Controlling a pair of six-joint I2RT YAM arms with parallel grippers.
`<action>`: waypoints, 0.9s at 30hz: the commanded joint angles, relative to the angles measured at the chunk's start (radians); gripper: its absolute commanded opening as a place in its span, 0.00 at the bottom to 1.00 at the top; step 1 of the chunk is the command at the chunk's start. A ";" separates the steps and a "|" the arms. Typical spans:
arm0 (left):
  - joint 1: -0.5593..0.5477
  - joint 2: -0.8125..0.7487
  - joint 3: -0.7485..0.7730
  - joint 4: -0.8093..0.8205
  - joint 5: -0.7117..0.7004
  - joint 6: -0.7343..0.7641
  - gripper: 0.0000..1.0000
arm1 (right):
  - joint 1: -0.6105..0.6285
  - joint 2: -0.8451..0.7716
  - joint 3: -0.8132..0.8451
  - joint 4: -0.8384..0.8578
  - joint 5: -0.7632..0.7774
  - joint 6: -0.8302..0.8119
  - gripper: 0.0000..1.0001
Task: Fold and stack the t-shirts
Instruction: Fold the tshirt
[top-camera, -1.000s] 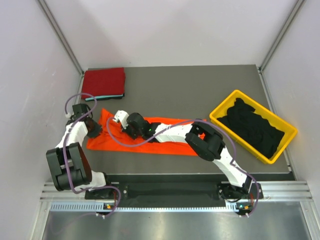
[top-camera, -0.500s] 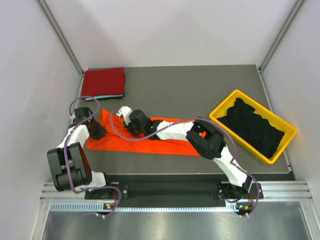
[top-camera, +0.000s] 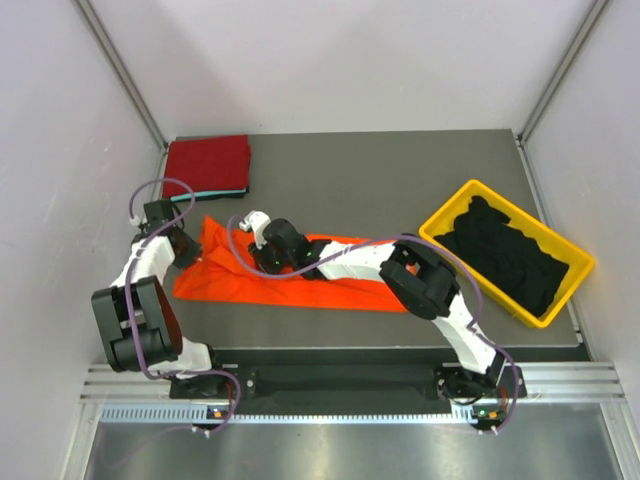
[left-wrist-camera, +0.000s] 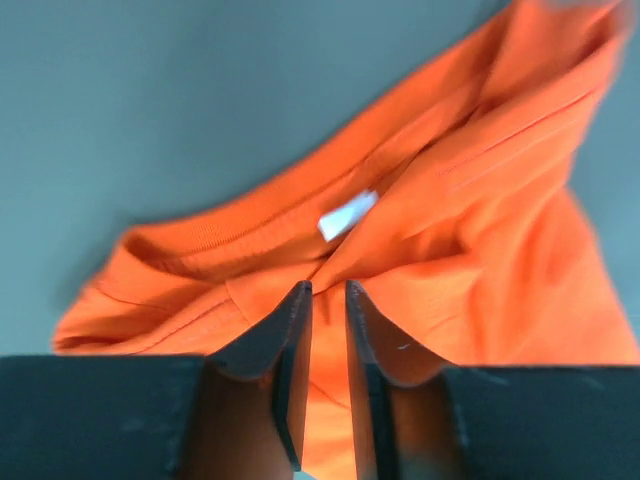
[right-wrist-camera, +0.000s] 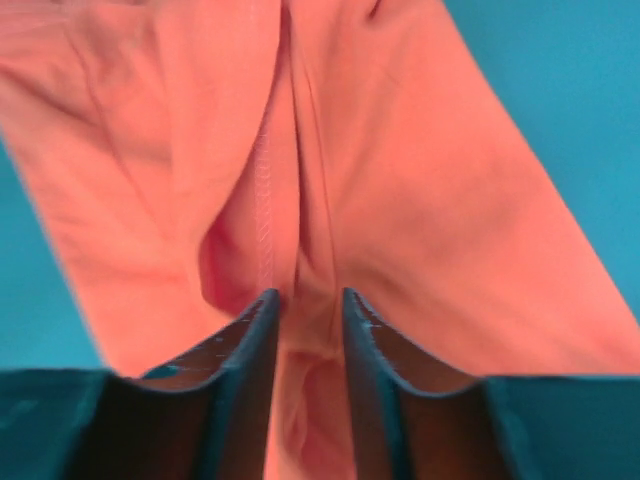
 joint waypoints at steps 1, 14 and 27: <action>0.000 -0.095 0.076 0.013 -0.085 0.060 0.28 | -0.010 -0.151 -0.017 -0.002 -0.010 0.065 0.34; 0.000 0.187 0.316 0.162 0.352 0.309 0.41 | -0.154 -0.438 -0.269 -0.113 0.061 0.246 0.44; -0.015 0.363 0.421 0.110 0.323 0.347 0.40 | -0.321 -0.572 -0.493 -0.249 0.240 0.301 0.43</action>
